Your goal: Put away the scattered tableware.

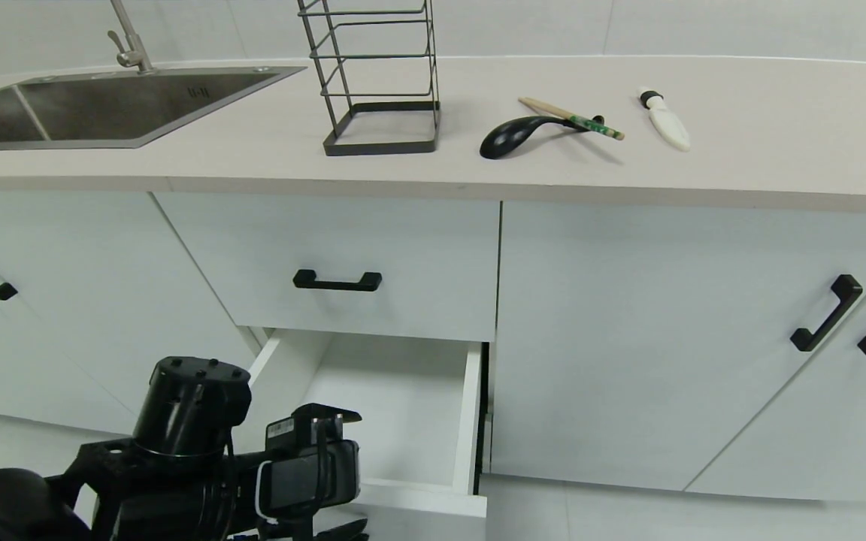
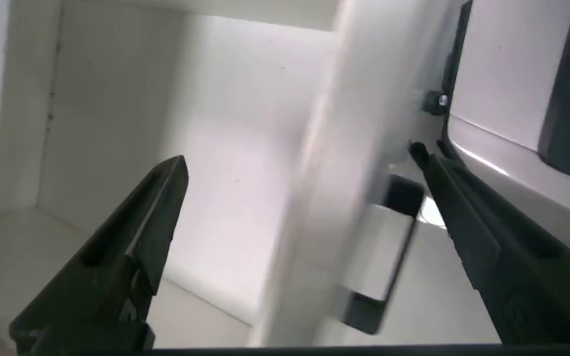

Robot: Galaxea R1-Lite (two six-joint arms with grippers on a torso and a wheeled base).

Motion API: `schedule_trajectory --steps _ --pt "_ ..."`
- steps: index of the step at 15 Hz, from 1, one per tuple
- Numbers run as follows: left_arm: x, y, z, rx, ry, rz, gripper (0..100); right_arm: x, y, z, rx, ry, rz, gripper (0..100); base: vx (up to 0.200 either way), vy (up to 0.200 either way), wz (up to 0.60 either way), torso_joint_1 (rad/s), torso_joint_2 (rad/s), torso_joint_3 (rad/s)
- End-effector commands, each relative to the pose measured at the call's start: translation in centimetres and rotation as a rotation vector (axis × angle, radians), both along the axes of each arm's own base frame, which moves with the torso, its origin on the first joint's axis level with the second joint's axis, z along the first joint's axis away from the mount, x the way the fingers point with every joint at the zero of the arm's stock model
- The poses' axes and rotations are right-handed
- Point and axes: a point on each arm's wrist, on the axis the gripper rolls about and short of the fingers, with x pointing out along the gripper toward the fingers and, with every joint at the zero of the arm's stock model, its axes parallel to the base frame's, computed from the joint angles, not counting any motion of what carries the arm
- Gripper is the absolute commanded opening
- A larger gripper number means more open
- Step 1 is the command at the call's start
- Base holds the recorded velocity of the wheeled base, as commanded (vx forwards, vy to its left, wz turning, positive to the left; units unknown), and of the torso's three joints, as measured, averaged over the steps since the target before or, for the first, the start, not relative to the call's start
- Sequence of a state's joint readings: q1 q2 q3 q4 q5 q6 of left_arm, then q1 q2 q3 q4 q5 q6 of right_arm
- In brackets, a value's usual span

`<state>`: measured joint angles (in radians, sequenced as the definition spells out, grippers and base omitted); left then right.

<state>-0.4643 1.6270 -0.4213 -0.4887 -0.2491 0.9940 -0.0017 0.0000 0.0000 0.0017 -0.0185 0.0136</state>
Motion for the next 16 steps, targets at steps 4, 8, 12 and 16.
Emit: schedule_trajectory --steps 4,8,12,16 --pt "-1.6 0.1 -0.1 -0.009 0.04 -0.057 100 0.0 0.0 0.0 0.0 0.0 0.0 0 0.0 0.0 0.0 0.0 0.0 0.0" --pt "-4.2 0.4 0.2 -0.021 0.035 -0.105 100 0.0 0.0 0.0 0.0 0.0 0.0 0 0.0 0.0 0.0 0.0 0.0 0.0" --pt "-6.2 0.6 3.3 -0.186 0.085 -0.034 100 0.0 0.0 0.0 0.0 0.0 0.0 0 0.0 0.0 0.0 0.0 0.0 0.0" --pt "-6.4 0.8 11.4 -0.739 0.206 0.234 100 0.0 0.0 0.0 0.0 0.0 0.0 0 0.0 0.0 0.0 0.0 0.0 0.0"
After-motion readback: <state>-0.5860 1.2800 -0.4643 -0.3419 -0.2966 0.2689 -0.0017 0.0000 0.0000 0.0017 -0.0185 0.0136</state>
